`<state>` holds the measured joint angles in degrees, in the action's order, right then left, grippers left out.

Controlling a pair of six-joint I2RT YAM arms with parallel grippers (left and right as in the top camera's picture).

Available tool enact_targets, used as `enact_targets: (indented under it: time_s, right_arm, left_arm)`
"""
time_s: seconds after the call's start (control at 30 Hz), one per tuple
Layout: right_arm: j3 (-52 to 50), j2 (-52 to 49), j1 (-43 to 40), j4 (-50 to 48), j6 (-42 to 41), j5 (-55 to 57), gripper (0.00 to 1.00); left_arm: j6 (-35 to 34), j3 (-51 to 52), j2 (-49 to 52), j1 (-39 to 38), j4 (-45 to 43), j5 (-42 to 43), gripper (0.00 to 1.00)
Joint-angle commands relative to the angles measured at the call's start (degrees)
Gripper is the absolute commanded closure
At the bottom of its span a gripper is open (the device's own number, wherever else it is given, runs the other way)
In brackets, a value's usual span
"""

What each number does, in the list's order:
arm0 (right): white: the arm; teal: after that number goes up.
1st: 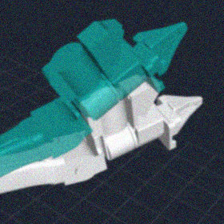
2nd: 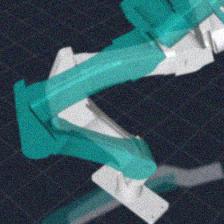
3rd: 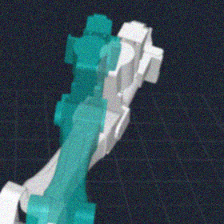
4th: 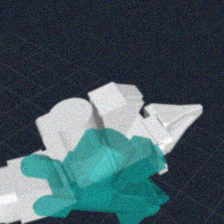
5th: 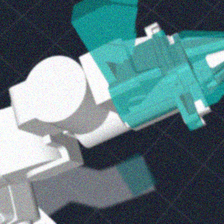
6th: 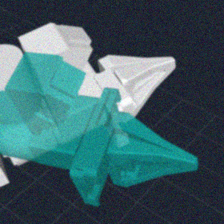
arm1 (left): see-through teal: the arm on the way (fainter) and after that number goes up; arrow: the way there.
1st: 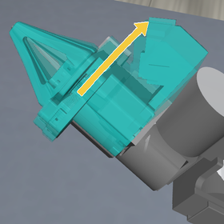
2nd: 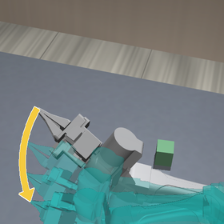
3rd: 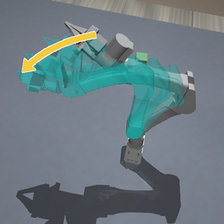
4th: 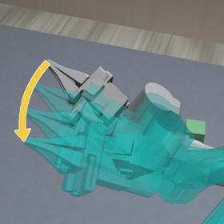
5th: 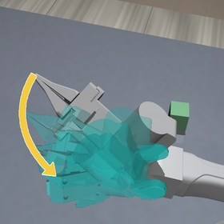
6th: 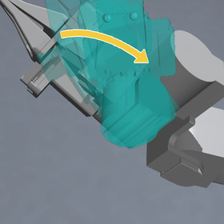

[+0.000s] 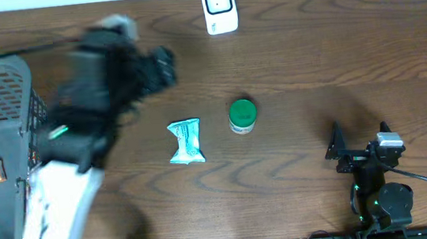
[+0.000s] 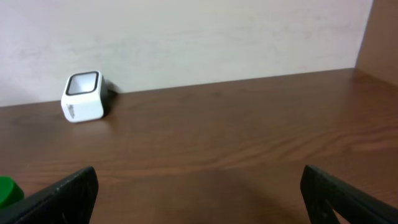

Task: Scan the item barcode
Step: 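Return the left gripper to the basket and grasp the Kleenex pack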

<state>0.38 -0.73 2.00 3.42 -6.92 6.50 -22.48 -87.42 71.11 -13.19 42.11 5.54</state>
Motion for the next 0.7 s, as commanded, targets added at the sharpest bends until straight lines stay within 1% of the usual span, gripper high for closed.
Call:
enact_targets:
  time_s: [0.0, 0.13, 0.23, 0.33, 0.47, 0.6, 0.67]
  right_arm:
    - [-0.1, 0.1, 0.3, 0.2, 0.8, 0.7, 0.01]
    - [-0.1, 0.1, 0.3, 0.2, 0.8, 0.7, 0.01]
    - [-0.1, 0.1, 0.3, 0.2, 0.8, 0.7, 0.01]
    - [-0.1, 0.1, 0.3, 0.2, 0.8, 0.7, 0.01]
    - [-0.1, 0.1, 0.3, 0.2, 0.8, 0.7, 0.01]
    - [-0.1, 0.1, 0.3, 0.2, 0.8, 0.7, 0.01]
    - [-0.1, 0.1, 0.3, 0.2, 0.8, 0.7, 0.01]
  left_arm:
    - [6.0, -9.0, -1.9, 7.7, 5.6, -7.8, 0.15]
    - [5.9, -15.5, -2.0, 22.1, 12.3, -8.2, 0.15]
    - [2.4, -16.0, -1.8, 34.0, 17.1, -8.2, 0.15]
    - [-2.1, -15.8, 0.7, 42.9, 23.2, -7.9, 0.15]
    - [-2.3, -14.8, 5.1, 46.8, 26.4, -7.9, 0.15]
    - [-9.4, -12.8, 11.1, 48.3, 30.0, -8.0, 0.15]
    - [-14.9, -10.9, 13.8, 48.7, 30.1, -9.9, 0.15]
